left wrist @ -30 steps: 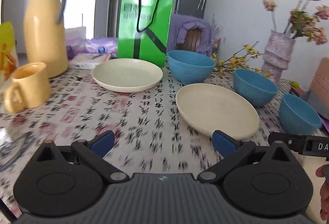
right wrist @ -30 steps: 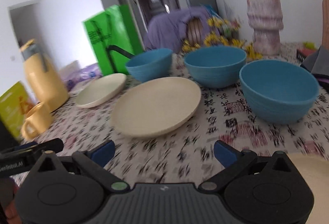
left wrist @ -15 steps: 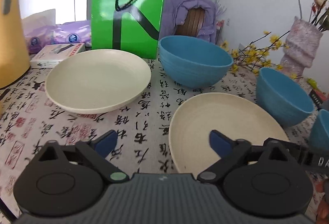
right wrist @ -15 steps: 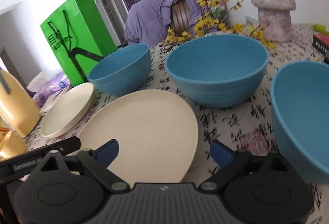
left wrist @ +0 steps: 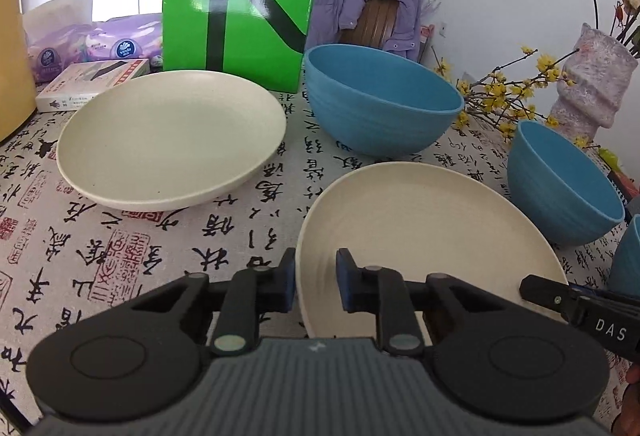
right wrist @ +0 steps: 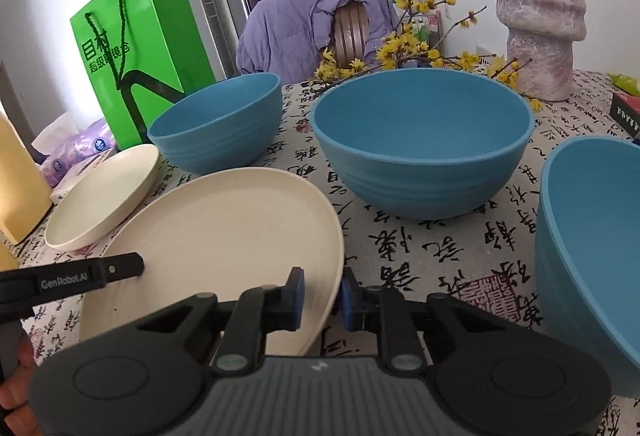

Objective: Organize plates and bowls
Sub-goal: 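Carry both held plates toward the placed plates by the suitcase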

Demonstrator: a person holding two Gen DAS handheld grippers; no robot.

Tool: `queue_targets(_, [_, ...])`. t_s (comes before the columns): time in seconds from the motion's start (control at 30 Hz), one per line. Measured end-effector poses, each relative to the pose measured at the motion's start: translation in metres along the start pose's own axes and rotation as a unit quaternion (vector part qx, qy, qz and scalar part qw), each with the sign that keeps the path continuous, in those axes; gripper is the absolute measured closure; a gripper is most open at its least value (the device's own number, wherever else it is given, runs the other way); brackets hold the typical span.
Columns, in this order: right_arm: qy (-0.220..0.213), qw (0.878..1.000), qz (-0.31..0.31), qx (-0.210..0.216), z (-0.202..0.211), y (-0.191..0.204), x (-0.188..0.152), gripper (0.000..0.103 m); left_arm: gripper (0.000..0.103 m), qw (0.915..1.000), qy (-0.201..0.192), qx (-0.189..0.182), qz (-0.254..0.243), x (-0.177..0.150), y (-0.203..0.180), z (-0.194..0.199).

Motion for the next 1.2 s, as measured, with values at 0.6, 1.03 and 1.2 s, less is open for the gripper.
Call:
queue_targets(0.6, [0.0, 0.999, 0.016, 0.044, 0.081, 0.055, -0.051, 0.09, 0.086, 0.9983, -0.019, 0.041, 0.036, -0.062, 0.044, 0.115])
queue_targets(1.03, [-0.003, 0.994, 0.068, 0.085, 0.192, 0.1, -0.161, 0.089, 0.086, 0.9943, -0.033, 0.048, 0.09, -0.173, 0.078, 0.248])
queue_targets(1.2, [-0.019, 0.993, 0.083, 0.085, 0.226, 0.116, -0.194, 0.09, 0.086, 0.9937, -0.043, 0.061, 0.083, -0.206, 0.086, 0.281])
Point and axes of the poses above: each gripper's, at about its wrist camera, not at the fingertips, and z roughly against the way its jaws point, y to its left, x to its top, the point moved 8 cm from there along -z, roughly the way its jaws point, and after that the axes turned 6 degrees about x, right-handed, at the moved point
